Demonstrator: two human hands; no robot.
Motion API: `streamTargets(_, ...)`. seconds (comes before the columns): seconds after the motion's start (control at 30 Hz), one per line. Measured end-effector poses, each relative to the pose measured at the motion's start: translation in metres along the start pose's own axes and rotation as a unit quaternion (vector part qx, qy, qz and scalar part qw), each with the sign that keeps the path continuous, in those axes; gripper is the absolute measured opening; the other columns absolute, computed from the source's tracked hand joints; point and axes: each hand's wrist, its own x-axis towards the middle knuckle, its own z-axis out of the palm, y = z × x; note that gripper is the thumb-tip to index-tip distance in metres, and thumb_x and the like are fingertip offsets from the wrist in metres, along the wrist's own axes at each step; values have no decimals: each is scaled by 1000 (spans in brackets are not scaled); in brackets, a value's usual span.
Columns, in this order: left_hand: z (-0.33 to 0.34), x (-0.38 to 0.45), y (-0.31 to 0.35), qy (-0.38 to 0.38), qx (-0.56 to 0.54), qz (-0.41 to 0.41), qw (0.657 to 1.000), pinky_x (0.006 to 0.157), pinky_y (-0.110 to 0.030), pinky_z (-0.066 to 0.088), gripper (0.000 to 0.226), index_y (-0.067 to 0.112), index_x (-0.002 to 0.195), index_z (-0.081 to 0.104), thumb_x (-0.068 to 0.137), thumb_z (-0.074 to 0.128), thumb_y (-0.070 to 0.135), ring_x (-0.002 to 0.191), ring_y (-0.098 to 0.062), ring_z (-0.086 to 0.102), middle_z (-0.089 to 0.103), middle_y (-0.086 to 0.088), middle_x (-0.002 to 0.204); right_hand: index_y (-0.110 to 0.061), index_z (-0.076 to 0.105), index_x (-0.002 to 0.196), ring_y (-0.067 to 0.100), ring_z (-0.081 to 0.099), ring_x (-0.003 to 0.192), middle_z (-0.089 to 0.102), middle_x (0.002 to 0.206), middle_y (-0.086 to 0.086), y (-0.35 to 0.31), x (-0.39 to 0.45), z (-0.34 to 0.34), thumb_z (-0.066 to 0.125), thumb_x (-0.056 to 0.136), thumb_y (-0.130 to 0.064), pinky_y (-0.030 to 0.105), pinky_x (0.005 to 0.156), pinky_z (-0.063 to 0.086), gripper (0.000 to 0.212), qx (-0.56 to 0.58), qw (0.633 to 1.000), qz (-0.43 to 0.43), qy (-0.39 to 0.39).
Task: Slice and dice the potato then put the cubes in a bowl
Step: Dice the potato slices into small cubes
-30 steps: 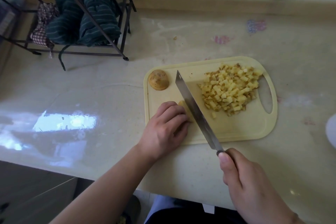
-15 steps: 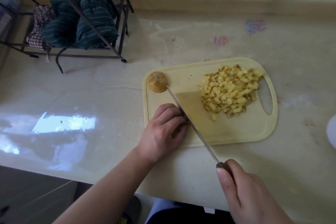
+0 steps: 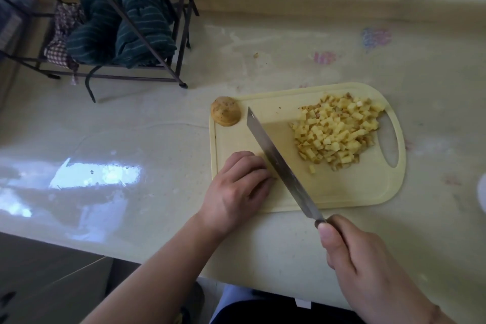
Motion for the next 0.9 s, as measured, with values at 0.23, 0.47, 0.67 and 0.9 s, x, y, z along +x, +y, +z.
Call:
streamTargets(0.23, 0, -2, -1, 2, -8, -3, 1000, 94, -25, 49, 13, -4, 86, 76, 93, 70, 5, 92, -31, 65, 71, -13, 94, -30, 41, 76, 15, 46, 47, 54, 66, 11, -1, -2, 3, 16, 80, -76, 30, 50, 35, 52, 3, 1000, -12, -18)
streamTargets(0.47, -1, -2, -2, -6, -7, 4, 1000, 91, -30, 54, 4, -3, 88, 77, 89, 75, 1, 95, -31, 67, 72, -13, 97, -24, 41, 74, 12, 47, 50, 54, 60, -6, -3, -5, 4, 12, 78, -71, 21, 48, 30, 56, -7, 999, 10, -46)
streamTargets(0.67, 0, -2, -3, -1, -11, 8, 1000, 89, -32, 55, 5, -3, 88, 77, 89, 75, 1, 95, -31, 67, 73, -13, 97, -32, 34, 70, 8, 50, 58, 56, 68, -22, -6, 12, 14, 13, 86, -66, 21, 48, 31, 42, -17, 999, -29, -39)
streamTargets(0.9, 1, -5, -3, -1, -9, 17, 1000, 88, -34, 57, 9, -3, 90, 77, 92, 73, 5, 95, -31, 67, 72, -14, 99, -26, 41, 70, 10, 51, 52, 60, 69, -5, 8, -1, 6, 16, 80, -71, 23, 51, 34, 52, 4, 1000, -24, -8)
